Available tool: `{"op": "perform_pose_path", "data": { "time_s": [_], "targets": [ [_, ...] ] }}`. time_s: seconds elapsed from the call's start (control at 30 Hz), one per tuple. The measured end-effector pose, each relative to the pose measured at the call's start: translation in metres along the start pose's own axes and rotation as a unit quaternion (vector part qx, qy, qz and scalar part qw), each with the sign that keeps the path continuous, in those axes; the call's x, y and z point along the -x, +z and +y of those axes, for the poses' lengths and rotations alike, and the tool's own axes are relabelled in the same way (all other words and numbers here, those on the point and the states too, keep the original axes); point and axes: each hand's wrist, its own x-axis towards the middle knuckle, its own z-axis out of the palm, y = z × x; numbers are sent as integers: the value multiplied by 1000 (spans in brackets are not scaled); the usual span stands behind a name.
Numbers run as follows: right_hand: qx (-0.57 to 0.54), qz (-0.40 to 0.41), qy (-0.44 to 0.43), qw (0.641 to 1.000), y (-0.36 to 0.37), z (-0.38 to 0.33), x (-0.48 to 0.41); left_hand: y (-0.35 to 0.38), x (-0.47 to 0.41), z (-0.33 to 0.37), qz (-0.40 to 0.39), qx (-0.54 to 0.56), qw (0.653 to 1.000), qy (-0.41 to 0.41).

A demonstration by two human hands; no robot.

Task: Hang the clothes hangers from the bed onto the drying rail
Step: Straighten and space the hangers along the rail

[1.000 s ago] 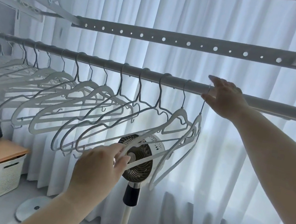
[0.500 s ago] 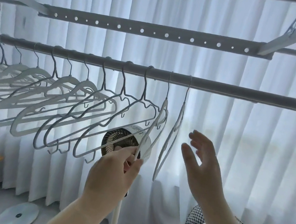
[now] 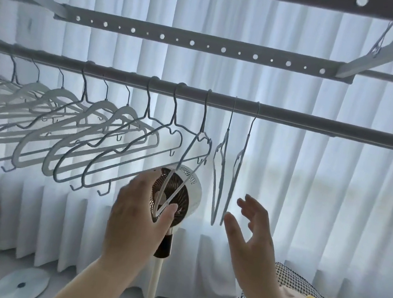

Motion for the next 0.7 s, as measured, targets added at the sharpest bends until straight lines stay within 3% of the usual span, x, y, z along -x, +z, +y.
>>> {"op": "perform_pose_path", "data": {
  "time_s": [0.07,0.2,0.43,0.7],
  "targets": [
    [1,-6,4,1000,4,-1,1,2,2,0,-49,42,996,-56],
    [12,-19,21,1000,9,-2,0,9,-1,0,-83,62,992,-75],
    [22,-8,40,999,16,-2,1,15,-2,-6,-93,77,988,-91],
    [36,28,2,999,27,1,-1,13,-3,-7,-77,88,990,-83]
  ]
}}
